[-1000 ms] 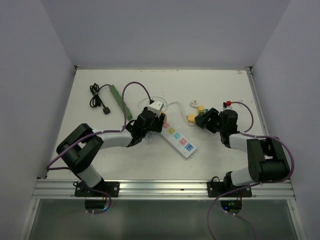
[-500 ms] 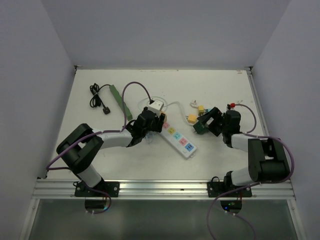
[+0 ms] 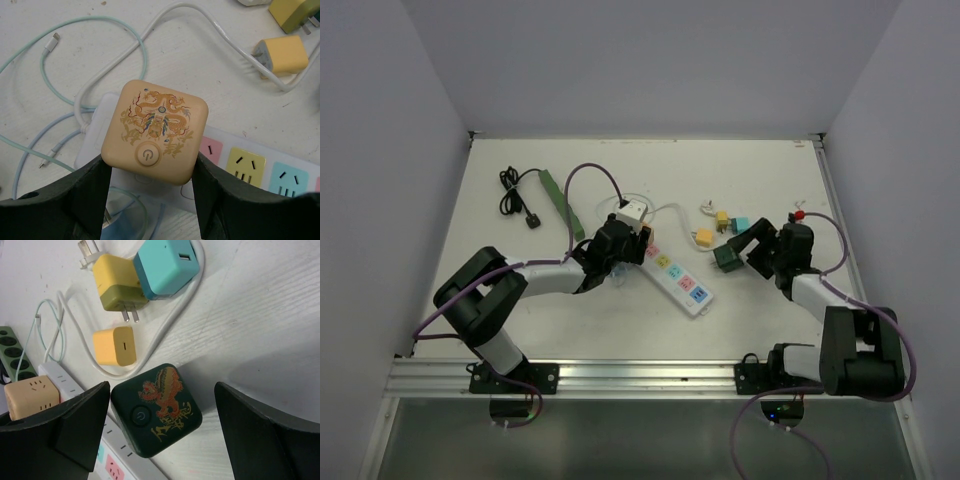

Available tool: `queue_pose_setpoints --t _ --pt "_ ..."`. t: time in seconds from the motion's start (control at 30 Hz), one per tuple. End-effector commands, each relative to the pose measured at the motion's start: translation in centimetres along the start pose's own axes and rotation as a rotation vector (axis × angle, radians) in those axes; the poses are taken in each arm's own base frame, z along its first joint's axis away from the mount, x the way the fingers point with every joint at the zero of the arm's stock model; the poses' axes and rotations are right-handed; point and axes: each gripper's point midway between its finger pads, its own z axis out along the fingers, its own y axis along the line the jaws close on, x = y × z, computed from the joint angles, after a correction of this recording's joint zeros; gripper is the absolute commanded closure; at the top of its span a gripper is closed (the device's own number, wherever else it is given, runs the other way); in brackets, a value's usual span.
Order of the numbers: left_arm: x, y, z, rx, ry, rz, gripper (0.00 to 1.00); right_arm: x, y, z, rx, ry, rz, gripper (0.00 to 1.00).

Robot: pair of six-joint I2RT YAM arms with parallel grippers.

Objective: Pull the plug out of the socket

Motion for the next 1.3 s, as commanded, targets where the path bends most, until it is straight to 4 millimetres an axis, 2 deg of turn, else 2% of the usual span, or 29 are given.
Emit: queue_pose_setpoints --t 0.0,0.23,0.33,0.43,0.47,0.5,0.53,0.63,0.73,0.8,0.87,0.9,0.97,1.0,1.1,1.17,1.2,1.27 --pt "2.1 1.5 0.1 -0.054 0.080 0.027 1.00 0.7 -1.6 -0.5 0.056 0.015 -0.024 0.12" --pt "2.1 1.3 0.2 -0.046 0.081 0.028 1.00 1.1 -2.7 -1.0 0.087 0.005 -0.035 0.19" --pt "2.1 1.4 0.1 -0.044 0.080 0.026 1.00 1.1 -2.3 -1.3 0.069 0.001 -0.054 0.19" --pt "2.2 1.3 0.1 -0.039 0.083 0.027 1.00 -0.1 -1.8 -2.2 0.080 -0.029 -0.102 0.16" --pt "2.0 1.1 0.0 -0.033 0.079 0.026 1.00 -0.6 -1.5 -2.6 0.081 -0.046 -0.118 0.14" --pt "1.9 1.1 -0.1 -0.031 0.076 0.025 1.00 -2.1 -0.1 -3.4 0.053 -0.096 -0.143 0.13" --pt "1.8 1.1 -0.1 -0.031 0.074 0.024 1.00 -1.9 -0.6 -4.0 0.087 -0.084 -0.161 0.13" --pt "1.6 1.0 -0.2 -0.027 0.068 0.021 1.00 -3.3 1.8 -5.8 0.017 -0.140 -0.224 0.12" --pt "1.6 0.9 -0.2 -0.019 0.068 0.022 1.00 -2.9 4.8 -6.8 -0.146 -0.138 -0.292 0.18" --pt "1.3 0.8 -0.3 -0.016 0.060 0.020 1.00 -1.0 6.8 -7.2 -0.255 -0.090 -0.367 0.21" --pt "1.1 0.8 -0.5 -0.010 0.055 0.018 1.00 0.1 8.7 -7.7 -0.329 -0.093 -0.455 0.24" --pt "1.0 0.8 -0.5 -0.009 0.052 0.017 1.00 2.2 10.1 -8.0 -0.377 -0.062 -0.560 0.24" --pt "0.9 0.7 -0.4 -0.009 0.050 0.016 1.00 4.1 11.3 -8.4 -0.410 -0.053 -0.661 0.22" --pt "0.9 0.7 -0.3 -0.009 0.057 0.018 1.00 5.8 12.1 -8.5 -0.428 -0.049 -0.747 0.21" --pt "0.5 0.6 -0.3 -0.015 0.063 0.018 1.00 8.7 12.5 -7.8 -0.431 -0.021 -0.892 0.21" --pt "0.1 0.6 -0.4 -0.017 0.059 0.016 1.00 10.3 11.8 -6.5 -0.389 0.011 -0.961 0.20" --pt "0.2 0.7 -0.4 -0.022 0.066 0.017 1.00 11.7 12.3 -6.6 -0.409 0.027 -1.015 0.20" --pt "0.1 0.6 -0.3 -0.024 0.068 0.014 1.00 12.1 11.9 -5.6 -0.337 0.008 -1.064 0.21"
